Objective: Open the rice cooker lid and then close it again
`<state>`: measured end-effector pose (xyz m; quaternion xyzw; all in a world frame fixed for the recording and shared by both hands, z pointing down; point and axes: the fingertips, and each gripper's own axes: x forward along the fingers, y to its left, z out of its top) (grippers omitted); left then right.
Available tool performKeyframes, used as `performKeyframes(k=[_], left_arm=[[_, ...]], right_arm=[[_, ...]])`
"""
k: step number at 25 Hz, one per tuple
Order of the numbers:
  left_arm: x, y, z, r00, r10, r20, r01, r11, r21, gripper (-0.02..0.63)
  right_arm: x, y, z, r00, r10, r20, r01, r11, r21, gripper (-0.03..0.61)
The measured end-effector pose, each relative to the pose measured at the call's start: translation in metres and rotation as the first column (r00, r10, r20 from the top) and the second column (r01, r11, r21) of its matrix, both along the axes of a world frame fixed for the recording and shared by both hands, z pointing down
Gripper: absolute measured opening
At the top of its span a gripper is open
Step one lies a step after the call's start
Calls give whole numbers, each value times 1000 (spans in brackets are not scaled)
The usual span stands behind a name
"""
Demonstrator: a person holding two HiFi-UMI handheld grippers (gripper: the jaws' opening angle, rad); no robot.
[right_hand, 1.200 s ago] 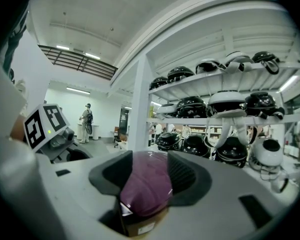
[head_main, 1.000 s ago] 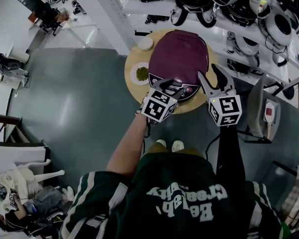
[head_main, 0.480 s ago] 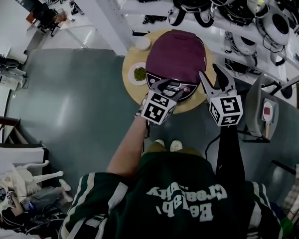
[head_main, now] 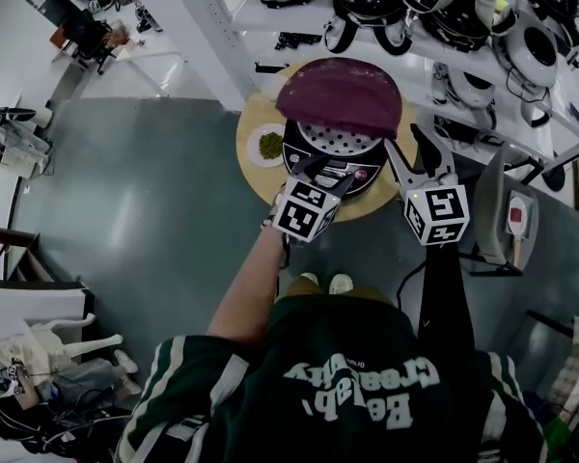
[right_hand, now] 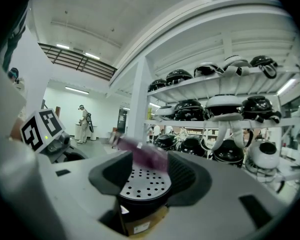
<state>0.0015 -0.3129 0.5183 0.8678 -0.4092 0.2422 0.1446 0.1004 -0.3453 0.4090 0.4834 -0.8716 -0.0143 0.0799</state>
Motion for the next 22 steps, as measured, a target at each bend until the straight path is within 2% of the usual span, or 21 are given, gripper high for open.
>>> performKeyframes(k=[22], left_arm=[[-2,3,-1,999,-22,-45,22,1000,0,233]], right_arm=[[-3,11,1,1000,-3,-7,3,1000,-3,225]])
